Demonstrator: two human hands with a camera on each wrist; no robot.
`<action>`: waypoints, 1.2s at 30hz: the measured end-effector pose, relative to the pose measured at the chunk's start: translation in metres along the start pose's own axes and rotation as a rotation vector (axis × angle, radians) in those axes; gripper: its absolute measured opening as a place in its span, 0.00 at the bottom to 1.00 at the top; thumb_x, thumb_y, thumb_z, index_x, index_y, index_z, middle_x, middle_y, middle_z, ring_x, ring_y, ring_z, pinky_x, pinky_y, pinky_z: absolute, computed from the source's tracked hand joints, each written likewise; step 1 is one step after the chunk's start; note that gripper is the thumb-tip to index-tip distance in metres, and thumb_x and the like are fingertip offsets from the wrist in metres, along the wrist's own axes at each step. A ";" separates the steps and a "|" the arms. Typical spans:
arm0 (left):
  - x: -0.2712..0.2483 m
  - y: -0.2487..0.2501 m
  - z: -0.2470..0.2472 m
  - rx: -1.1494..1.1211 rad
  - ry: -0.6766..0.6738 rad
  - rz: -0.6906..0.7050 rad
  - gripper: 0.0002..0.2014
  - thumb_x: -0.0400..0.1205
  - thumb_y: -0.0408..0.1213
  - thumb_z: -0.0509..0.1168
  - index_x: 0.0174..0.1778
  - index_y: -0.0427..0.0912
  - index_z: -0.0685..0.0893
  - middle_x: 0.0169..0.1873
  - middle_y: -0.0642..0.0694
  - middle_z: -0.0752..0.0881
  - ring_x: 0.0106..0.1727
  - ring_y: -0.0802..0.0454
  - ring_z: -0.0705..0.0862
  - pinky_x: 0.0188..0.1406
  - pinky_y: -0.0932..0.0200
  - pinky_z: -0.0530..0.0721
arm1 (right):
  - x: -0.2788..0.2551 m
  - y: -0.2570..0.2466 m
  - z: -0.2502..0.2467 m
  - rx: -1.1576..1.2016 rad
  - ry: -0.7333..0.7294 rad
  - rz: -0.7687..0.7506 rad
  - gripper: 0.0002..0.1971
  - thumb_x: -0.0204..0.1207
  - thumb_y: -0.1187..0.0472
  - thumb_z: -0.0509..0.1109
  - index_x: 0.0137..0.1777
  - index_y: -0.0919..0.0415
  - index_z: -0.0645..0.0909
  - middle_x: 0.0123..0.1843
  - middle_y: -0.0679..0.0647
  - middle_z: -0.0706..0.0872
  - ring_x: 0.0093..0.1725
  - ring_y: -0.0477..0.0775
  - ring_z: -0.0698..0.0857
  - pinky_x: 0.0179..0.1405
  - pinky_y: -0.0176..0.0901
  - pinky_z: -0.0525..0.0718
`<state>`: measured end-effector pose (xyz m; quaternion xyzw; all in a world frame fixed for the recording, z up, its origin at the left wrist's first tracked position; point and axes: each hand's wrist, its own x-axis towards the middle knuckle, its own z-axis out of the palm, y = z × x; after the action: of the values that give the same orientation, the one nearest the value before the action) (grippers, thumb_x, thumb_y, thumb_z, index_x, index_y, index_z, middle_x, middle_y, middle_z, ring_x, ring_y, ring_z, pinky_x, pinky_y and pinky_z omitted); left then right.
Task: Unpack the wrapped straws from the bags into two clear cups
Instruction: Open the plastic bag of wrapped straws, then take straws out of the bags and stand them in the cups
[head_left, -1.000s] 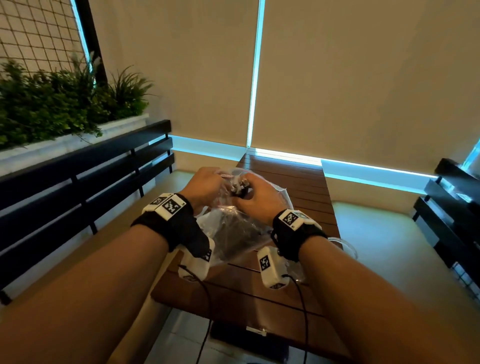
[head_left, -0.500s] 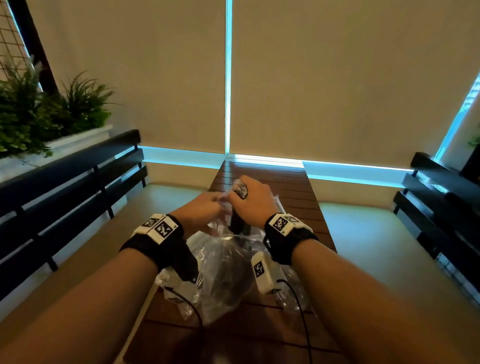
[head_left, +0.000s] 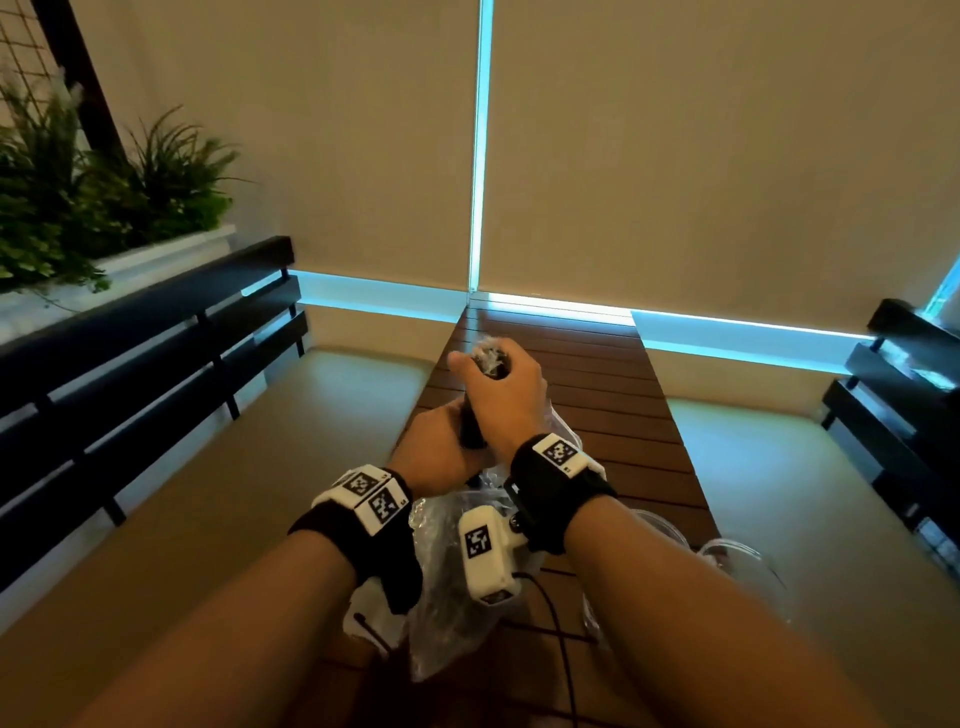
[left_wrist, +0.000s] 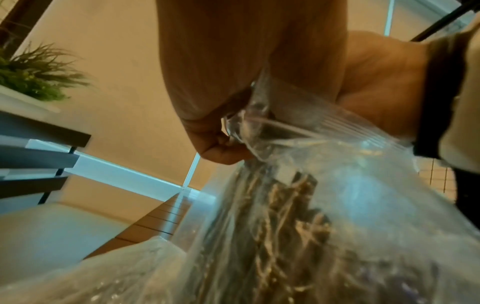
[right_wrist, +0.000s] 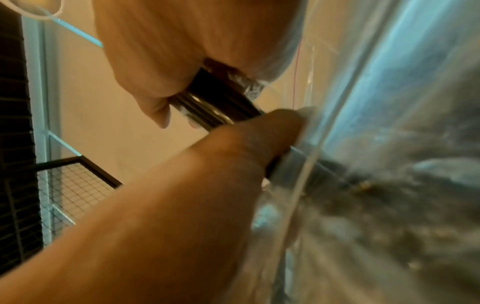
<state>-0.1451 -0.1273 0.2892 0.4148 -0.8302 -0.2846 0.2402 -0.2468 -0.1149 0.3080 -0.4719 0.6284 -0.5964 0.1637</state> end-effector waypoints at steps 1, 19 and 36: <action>0.001 -0.002 0.001 -0.014 0.039 -0.002 0.09 0.77 0.36 0.73 0.47 0.48 0.79 0.33 0.58 0.82 0.39 0.51 0.85 0.33 0.70 0.76 | -0.001 0.000 0.003 0.082 -0.043 0.021 0.17 0.65 0.43 0.79 0.47 0.51 0.82 0.43 0.47 0.88 0.43 0.47 0.86 0.43 0.41 0.85; 0.017 -0.039 0.012 0.398 -0.096 -0.210 0.42 0.65 0.61 0.78 0.65 0.44 0.65 0.62 0.38 0.73 0.58 0.35 0.82 0.56 0.41 0.84 | 0.020 -0.052 -0.034 0.351 0.253 0.098 0.05 0.67 0.59 0.72 0.35 0.56 0.78 0.29 0.50 0.81 0.30 0.49 0.81 0.34 0.49 0.83; 0.065 -0.051 -0.016 -0.002 -0.087 -0.283 0.56 0.63 0.72 0.73 0.79 0.39 0.64 0.77 0.37 0.71 0.73 0.38 0.75 0.72 0.42 0.76 | 0.031 -0.061 -0.125 0.278 0.524 -0.033 0.06 0.67 0.61 0.72 0.35 0.55 0.75 0.30 0.52 0.79 0.30 0.53 0.81 0.33 0.48 0.82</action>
<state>-0.1420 -0.2099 0.2772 0.5149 -0.7727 -0.3342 0.1616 -0.3344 -0.0557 0.4034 -0.2849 0.5539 -0.7807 0.0491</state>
